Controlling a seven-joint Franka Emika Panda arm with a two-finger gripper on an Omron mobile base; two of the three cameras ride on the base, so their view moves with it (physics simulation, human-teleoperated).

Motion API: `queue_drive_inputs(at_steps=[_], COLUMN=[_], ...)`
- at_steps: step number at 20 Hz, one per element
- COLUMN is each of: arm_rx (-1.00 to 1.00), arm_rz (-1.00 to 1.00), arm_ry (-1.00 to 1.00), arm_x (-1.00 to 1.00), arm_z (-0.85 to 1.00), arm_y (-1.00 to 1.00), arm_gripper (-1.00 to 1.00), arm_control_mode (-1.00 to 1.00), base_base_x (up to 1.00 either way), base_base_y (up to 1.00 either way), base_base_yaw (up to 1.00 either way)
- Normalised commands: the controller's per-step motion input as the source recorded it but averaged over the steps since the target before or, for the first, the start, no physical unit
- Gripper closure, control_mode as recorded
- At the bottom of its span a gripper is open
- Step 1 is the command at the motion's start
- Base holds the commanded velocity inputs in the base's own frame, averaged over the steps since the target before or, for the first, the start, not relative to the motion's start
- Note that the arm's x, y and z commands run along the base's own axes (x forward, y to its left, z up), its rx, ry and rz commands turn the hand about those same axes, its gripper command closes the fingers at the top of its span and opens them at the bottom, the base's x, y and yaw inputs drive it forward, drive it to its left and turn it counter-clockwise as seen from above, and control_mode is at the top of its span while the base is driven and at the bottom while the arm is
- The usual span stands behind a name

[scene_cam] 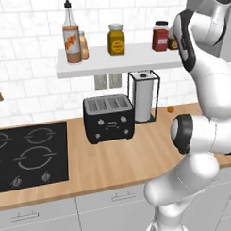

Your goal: Put the shaker and condiment bottle from the counter next to their counterparts in the cabinet.

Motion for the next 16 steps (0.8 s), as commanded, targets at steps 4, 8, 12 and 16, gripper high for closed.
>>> queue_drive_inputs(at_steps=[4, 8, 12, 16], arm_rx=[0.0, 0.0, 0.0, 0.0], arm_rz=[0.0, 0.0, 0.0, 0.0], arm_ry=[0.04, 0.01, 0.02, 0.0], arm_x=[0.18, 0.3, 0.33, 0.28], arm_z=[-0.09, -0.04, 0.0, -0.04], arm_y=[0.0, 0.0, 0.0, -0.01], arm_gripper=[1.0, 1.0, 1.0, 1.0], arm_control_mode=[-1.0, -1.0, -1.0, -1.0], base_base_x=[0.0, 0.0, 0.0, 0.0], base_base_y=[0.0, 0.0, 0.0, 0.0], base_base_yaw=[0.0, 0.0, 0.0, 0.0])
